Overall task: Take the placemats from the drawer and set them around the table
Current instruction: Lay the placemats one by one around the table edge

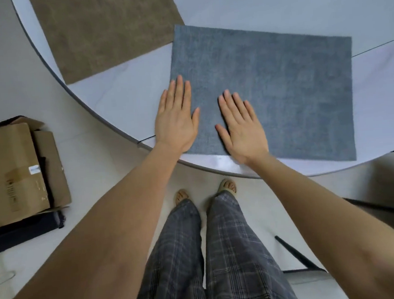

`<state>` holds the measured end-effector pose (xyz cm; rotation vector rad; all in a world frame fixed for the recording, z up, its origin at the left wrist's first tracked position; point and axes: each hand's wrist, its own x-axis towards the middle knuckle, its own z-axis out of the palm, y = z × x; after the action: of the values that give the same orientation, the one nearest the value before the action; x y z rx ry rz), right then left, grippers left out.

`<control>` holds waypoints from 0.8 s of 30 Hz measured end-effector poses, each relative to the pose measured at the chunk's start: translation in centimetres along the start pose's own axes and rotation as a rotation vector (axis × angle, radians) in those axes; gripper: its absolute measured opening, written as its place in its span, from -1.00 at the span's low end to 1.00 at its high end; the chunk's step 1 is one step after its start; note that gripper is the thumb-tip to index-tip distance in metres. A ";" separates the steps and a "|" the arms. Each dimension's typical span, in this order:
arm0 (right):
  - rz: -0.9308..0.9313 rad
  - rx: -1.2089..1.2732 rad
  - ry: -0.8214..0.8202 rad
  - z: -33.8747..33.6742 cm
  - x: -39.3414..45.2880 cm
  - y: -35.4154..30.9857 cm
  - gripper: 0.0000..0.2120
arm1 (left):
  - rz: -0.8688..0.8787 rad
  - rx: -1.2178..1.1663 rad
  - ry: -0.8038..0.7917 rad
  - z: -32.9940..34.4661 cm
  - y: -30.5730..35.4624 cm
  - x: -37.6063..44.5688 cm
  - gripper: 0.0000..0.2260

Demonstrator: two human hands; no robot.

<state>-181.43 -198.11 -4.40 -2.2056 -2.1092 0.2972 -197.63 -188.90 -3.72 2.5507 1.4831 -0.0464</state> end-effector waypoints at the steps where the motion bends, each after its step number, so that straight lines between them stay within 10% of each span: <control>1: 0.033 -0.012 -0.007 -0.1 -1.4 1.1 -0.43 | -0.034 0.018 -0.023 0.0 0.3 -0.1 -0.41; 4: 0.206 -0.003 -0.002 -0.6 -4.2 3.3 -0.42 | -0.186 0.007 -0.024 -1.0 3.5 0.5 -0.37; 9: 0.279 0.094 -0.019 -1.2 -5.0 4.2 -0.38 | 0.080 -0.065 -0.105 -0.9 13.2 1.7 -0.50; 24: 0.666 0.259 -0.084 -5.1 -14.4 15.1 -0.43 | 0.043 0.066 -0.438 -5.1 15.3 4.3 -0.51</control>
<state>-166.20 -212.81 -1.01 -2.6781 -1.2011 0.6621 -182.60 -191.64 3.06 2.4096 1.2718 -0.6136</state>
